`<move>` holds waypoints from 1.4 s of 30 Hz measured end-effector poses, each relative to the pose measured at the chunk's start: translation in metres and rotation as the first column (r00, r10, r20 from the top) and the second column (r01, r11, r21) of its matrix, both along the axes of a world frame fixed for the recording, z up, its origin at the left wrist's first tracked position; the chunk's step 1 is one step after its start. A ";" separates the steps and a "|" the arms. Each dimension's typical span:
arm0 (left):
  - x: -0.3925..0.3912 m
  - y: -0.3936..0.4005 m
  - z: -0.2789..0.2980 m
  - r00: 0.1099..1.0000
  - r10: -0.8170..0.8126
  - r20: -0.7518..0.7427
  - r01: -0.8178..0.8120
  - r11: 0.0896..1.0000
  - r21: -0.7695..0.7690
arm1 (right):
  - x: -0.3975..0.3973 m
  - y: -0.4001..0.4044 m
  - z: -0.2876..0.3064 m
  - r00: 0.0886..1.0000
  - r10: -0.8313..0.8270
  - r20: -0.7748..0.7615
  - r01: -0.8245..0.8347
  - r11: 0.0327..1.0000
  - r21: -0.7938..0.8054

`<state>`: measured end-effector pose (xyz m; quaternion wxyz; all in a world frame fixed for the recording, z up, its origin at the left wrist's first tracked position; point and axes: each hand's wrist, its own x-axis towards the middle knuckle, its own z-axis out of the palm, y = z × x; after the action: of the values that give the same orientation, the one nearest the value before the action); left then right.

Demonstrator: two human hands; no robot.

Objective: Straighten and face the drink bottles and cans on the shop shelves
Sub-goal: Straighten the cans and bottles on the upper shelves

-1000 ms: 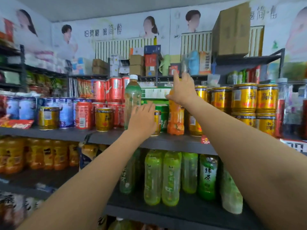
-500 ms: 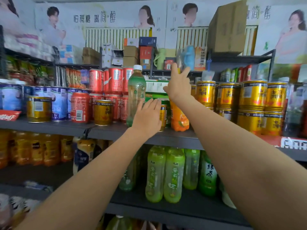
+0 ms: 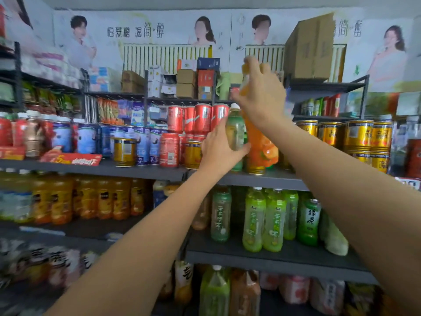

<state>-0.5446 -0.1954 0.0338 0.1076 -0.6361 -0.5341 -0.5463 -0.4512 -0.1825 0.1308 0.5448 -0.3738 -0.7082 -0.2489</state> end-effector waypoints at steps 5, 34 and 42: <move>-0.065 -0.069 -0.025 0.962 -0.106 0.250 0.099 0.994 0.040 | -0.092 -0.060 -0.028 0.973 0.222 0.058 -0.211 0.967 -0.144; -0.456 -0.119 -0.158 0.892 0.296 0.342 -0.059 0.825 -0.562 | -0.453 -0.038 -0.267 0.644 0.727 -0.237 -0.439 0.098 -0.893; -0.520 -0.063 -0.158 0.981 0.187 -0.056 -0.182 0.774 -0.607 | -0.511 -0.010 -0.289 0.950 0.262 -0.173 -0.283 0.477 -0.832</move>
<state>-1.0651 -0.2583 -0.1238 -0.0519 -0.5794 -0.7415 -0.3344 -0.9626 -0.1923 -0.1586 0.3337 -0.4766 -0.7828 0.2208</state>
